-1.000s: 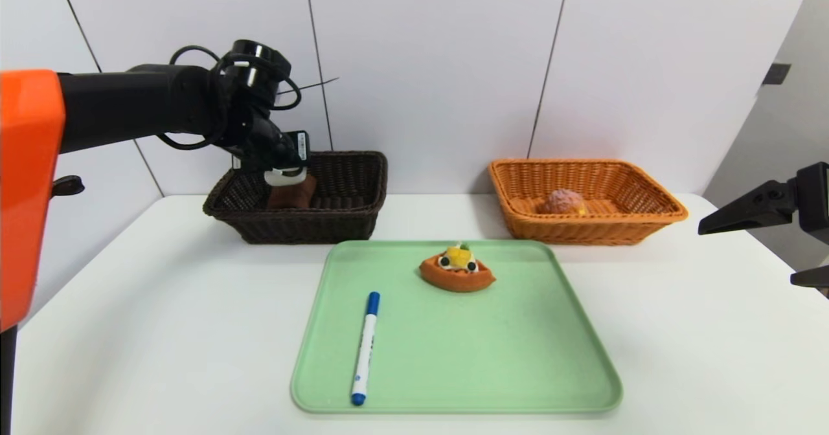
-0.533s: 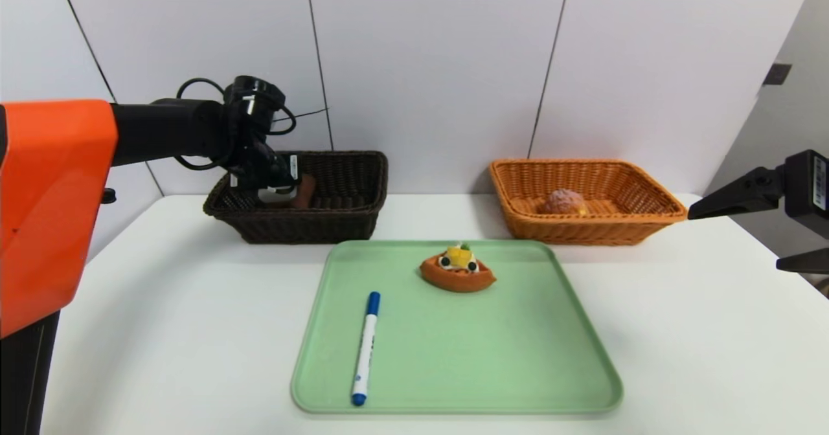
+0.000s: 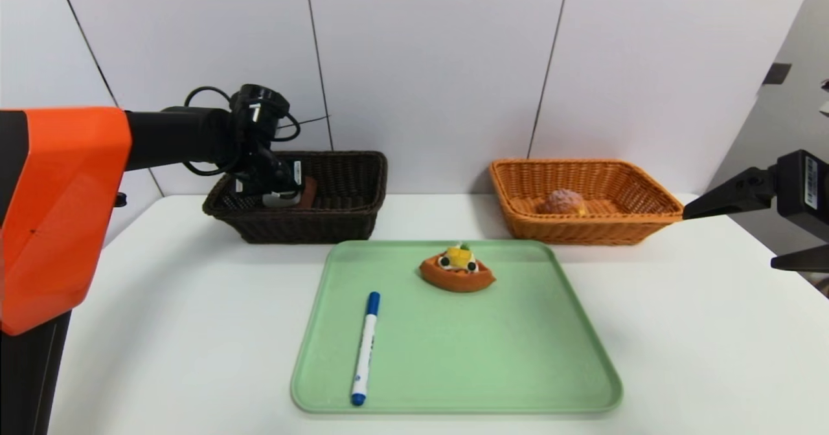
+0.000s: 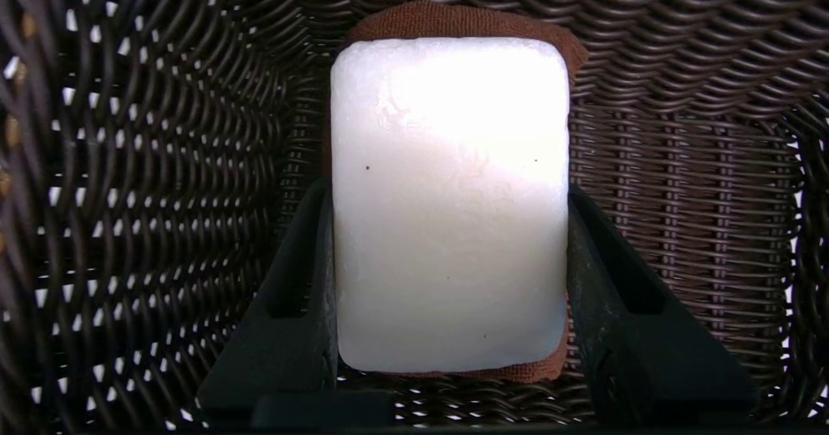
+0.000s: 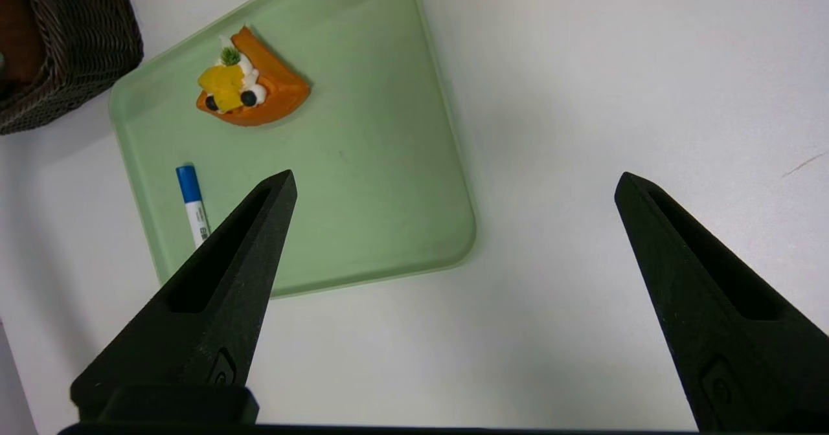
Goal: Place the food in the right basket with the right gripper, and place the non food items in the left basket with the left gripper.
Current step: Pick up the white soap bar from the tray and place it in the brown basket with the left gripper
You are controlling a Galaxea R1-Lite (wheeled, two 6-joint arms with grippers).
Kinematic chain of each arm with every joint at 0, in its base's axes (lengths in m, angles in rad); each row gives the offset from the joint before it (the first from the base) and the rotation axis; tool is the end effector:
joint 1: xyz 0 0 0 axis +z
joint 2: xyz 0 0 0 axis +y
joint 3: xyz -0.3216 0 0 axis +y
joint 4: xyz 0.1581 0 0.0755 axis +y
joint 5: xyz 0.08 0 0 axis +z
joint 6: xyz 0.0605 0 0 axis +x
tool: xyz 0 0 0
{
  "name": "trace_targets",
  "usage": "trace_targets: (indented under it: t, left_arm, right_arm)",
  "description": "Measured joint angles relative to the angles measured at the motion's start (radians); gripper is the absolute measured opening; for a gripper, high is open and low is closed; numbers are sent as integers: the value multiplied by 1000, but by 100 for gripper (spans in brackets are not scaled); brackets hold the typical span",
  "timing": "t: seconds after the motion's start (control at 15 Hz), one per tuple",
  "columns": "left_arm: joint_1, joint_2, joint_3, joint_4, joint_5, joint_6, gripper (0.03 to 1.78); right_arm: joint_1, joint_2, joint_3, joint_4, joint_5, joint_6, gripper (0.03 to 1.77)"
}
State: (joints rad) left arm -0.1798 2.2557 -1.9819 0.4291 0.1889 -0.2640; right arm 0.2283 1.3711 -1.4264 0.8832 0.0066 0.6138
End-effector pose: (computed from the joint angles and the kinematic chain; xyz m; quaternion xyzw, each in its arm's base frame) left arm 0.4767 -0.0751 0.1889 -0.0610 0.3349 0.0488 0.9390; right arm 0.1800 0.0422 0.2959 0.2323 0.4135 -0.0185 0.8802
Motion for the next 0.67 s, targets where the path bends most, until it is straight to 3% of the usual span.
trace_targets:
  t: [0.13,0.4,0.67]
  left_arm:
    - [1,1,0,1,1,0,101]
    - [-1,1,0,-11,3,1,129]
    - [-1,-1,0,-59,21,14,145]
  right_arm:
    - [0,2,-1,0,1,0,170]
    - [0,3,-1,0,1,-1,170]
    - [0,-1,-1,2,-2,-4,170]
